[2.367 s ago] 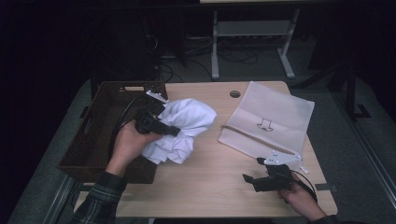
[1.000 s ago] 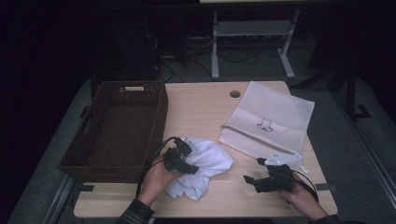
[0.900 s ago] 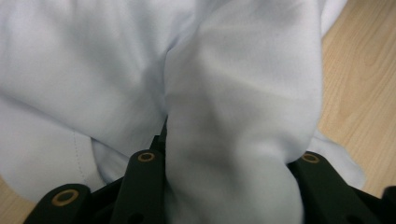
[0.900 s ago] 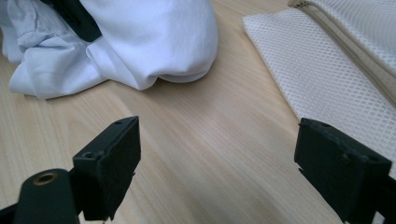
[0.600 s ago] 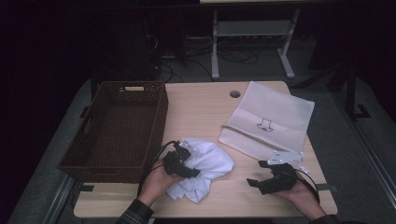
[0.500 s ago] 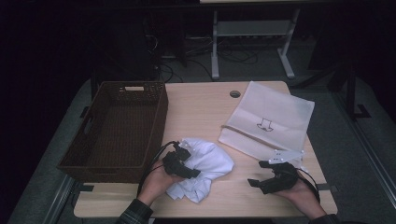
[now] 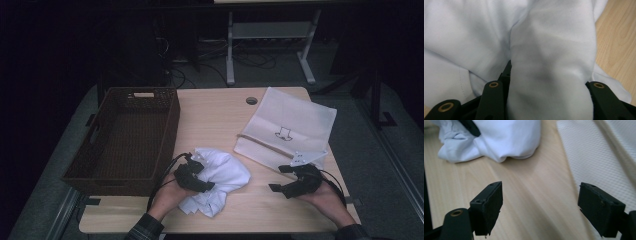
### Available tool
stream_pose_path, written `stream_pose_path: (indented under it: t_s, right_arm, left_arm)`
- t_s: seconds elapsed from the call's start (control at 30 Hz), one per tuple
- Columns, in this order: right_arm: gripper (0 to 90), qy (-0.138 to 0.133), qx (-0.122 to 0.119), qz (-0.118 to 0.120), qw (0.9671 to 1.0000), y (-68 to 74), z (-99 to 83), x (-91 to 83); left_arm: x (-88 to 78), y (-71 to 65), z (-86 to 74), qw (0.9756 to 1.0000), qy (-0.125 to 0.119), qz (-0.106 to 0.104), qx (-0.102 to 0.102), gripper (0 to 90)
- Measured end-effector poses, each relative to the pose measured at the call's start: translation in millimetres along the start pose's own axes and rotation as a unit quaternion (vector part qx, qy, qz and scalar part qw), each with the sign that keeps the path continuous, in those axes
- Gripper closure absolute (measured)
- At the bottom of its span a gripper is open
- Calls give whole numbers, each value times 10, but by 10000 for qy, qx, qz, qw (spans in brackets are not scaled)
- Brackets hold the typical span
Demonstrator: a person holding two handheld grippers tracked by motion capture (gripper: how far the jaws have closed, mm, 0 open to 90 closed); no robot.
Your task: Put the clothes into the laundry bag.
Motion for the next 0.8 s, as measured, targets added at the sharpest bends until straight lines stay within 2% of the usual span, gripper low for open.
stream_pose_path:
  t_s: [0.03, 0.13, 0.23, 0.33, 0.4, 0.47, 0.57, 0.63, 0.73, 0.77, 0.8]
  right_arm:
    - [192, -20, 20, -16, 10000, -61, 33, -16]
    - [199, -85, 31, -35, 10000, -111, 71, -26]
    - [200, -39, -11, -110, 9999, -204, 120, -27]
    - [213, -84, 23, -78, 9999, -273, 184, -28]
    - [213, -29, -46, -128, 9999, -320, 212, -20]
    - [220, -127, -24, -77, 9999, -351, 269, -19]
    - [220, -84, -101, -130, 9998, -417, 330, 6]
    - [227, -176, -63, -101, 9998, -455, 389, 20]
    - [238, -95, -109, -127, 9998, -519, 442, 50]
    - [249, -169, -105, -142, 9997, -541, 469, 52]
    - [247, -198, -28, -111, 9997, -567, 492, 59]
  left_arm:
    - [5, 1, 3, 10000, -17, -8, 0, 516]
    - [6, 0, 1, 10000, -10, 9, 10, 515]
    - [7, 0, -2, 10000, -21, 9, -15, 513]
    - [12, -1, 2, 10000, -44, -18, -71, 509]
    - [15, -1, 4, 10000, -31, 10, -67, 509]
    - [13, 2, 1, 10000, 6, 34, -29, 513]
    - [17, -1, 3, 10000, -4, 51, -15, 516]
    - [16, 0, 2, 10000, 25, 72, 1, 518]
    - [17, 0, 1, 9999, 31, 105, 27, 520]
    - [17, 0, 1, 9999, 34, 106, 29, 520]
    - [17, 0, 1, 9999, 33, 102, 28, 521]
Point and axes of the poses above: each handheld gripper's, and its own axes: x roughly forward along the jaws, z roughly out of its top, y roughly to its left, the point moved 10 cm from there along x, roughly forward along the jaws, and after that the axes turned 6 degrees about -z, right-handed, at the moved point
